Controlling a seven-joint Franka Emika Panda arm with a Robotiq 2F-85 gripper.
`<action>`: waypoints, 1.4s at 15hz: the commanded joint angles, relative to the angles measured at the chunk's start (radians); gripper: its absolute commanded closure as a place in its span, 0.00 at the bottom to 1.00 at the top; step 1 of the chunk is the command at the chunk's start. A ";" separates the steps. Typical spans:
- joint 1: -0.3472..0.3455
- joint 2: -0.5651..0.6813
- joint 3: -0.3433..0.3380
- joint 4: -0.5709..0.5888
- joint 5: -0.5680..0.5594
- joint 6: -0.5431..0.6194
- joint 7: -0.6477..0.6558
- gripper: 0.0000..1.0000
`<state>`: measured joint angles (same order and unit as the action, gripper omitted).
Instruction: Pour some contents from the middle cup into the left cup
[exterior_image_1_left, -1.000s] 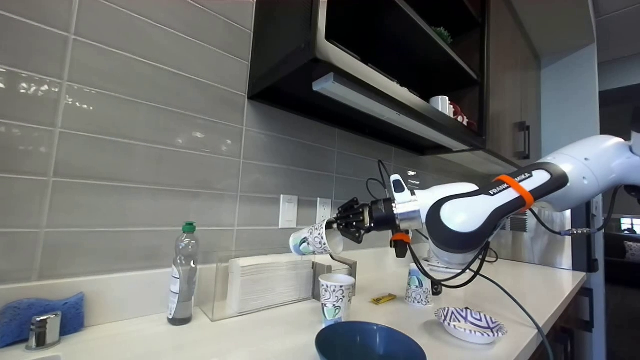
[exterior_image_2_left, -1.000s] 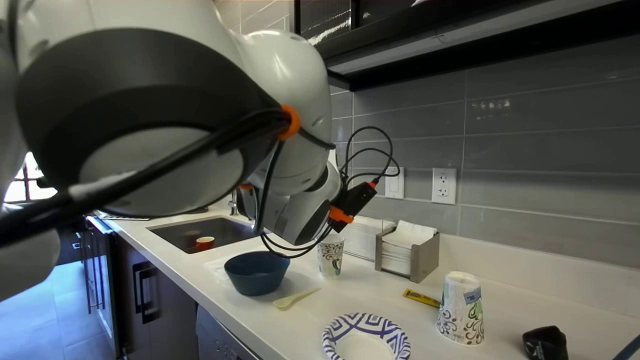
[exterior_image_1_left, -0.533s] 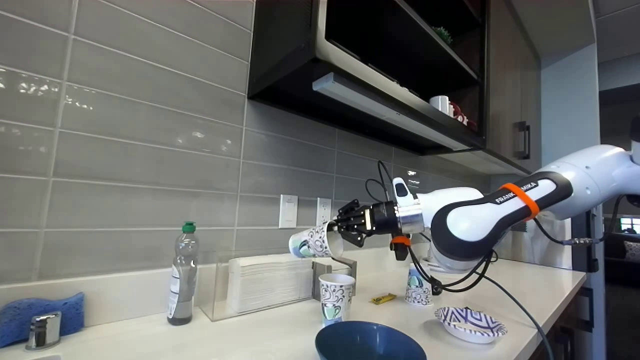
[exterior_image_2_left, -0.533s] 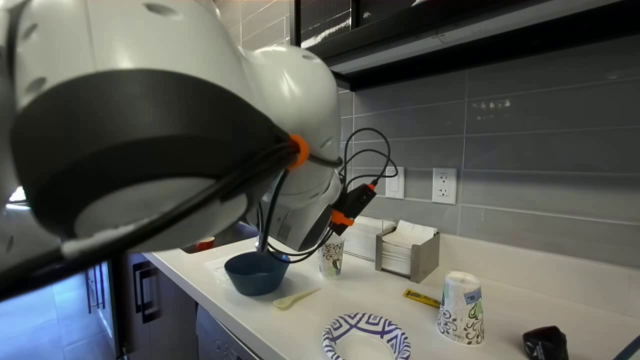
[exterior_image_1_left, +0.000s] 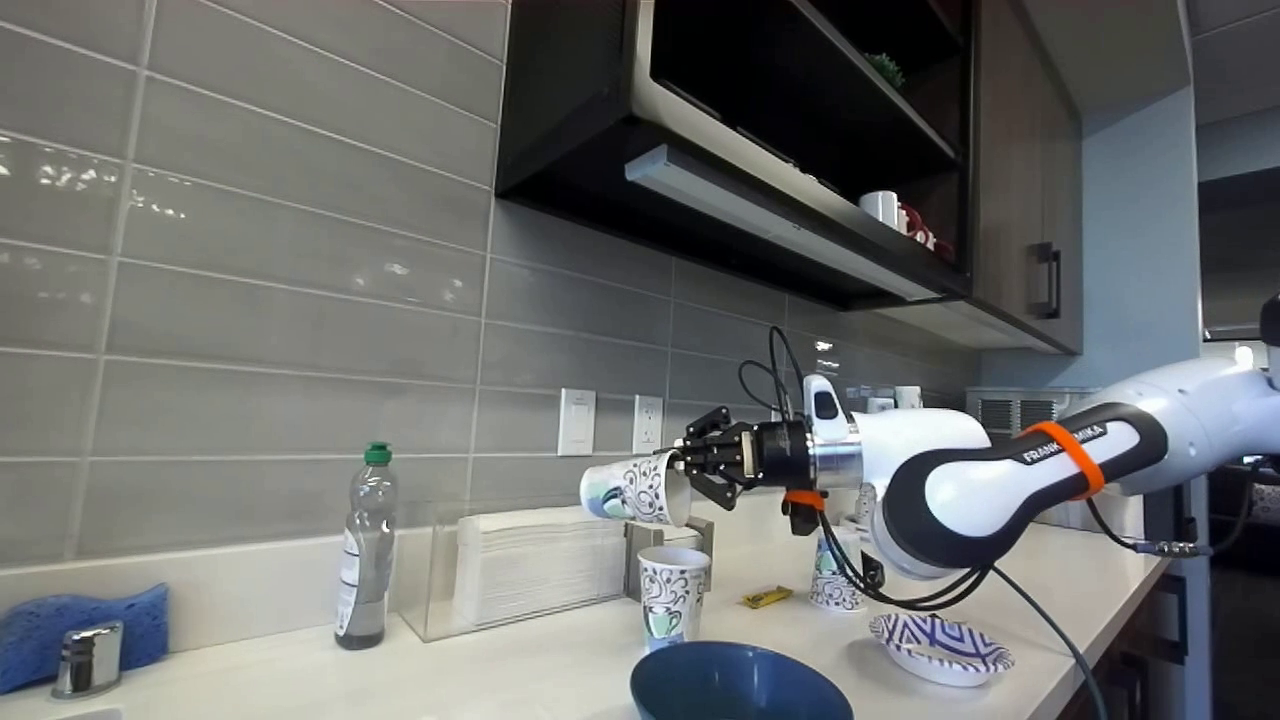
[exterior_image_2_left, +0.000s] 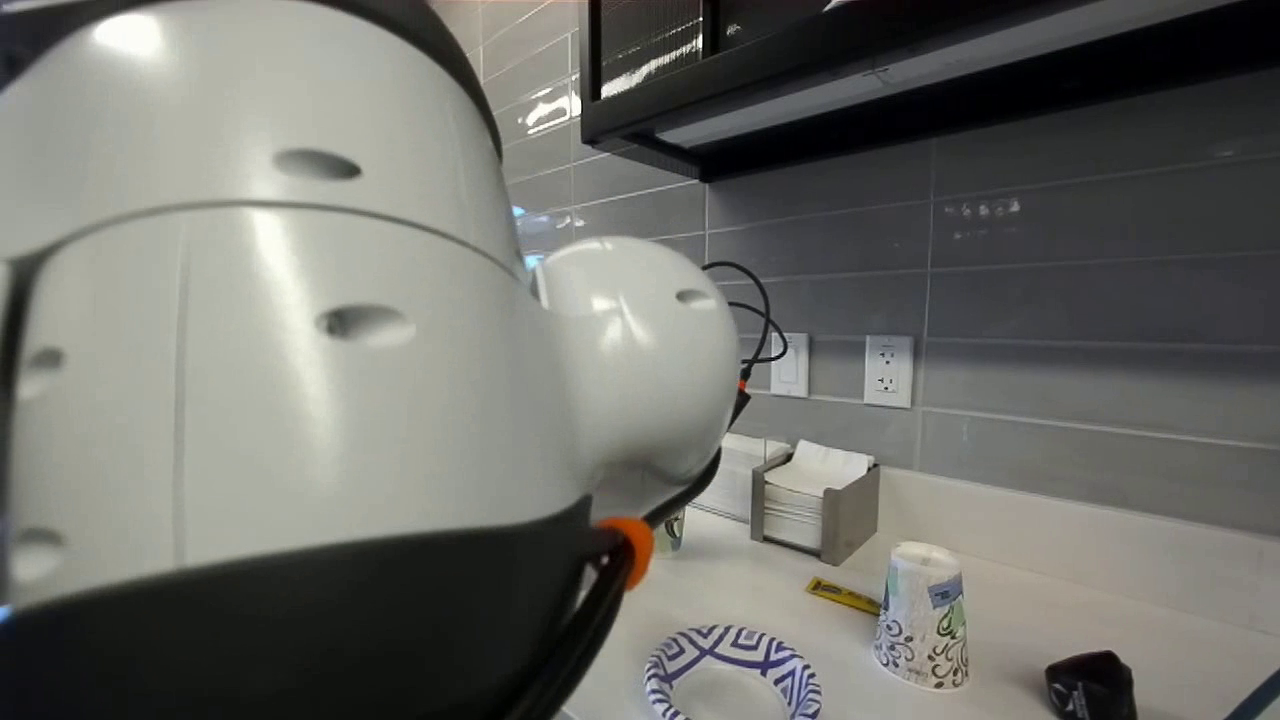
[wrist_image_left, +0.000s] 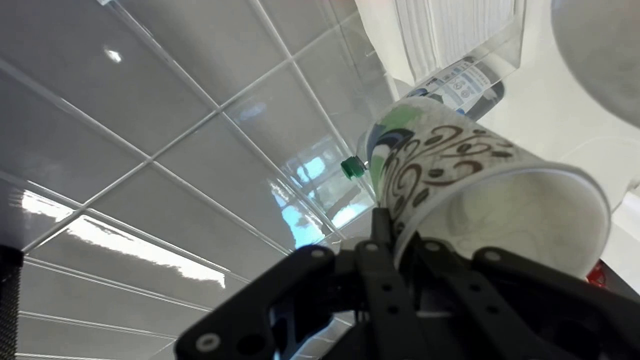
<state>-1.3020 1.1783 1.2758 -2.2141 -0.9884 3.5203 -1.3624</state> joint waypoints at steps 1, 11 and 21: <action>-0.019 0.089 0.025 0.024 -0.099 -0.016 -0.028 0.99; -0.014 0.136 0.013 0.072 -0.162 0.021 -0.057 0.99; 0.008 0.280 0.025 0.123 -0.314 0.009 -0.086 0.99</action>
<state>-1.3130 1.3813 1.2899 -2.1367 -1.2197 3.5262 -1.4243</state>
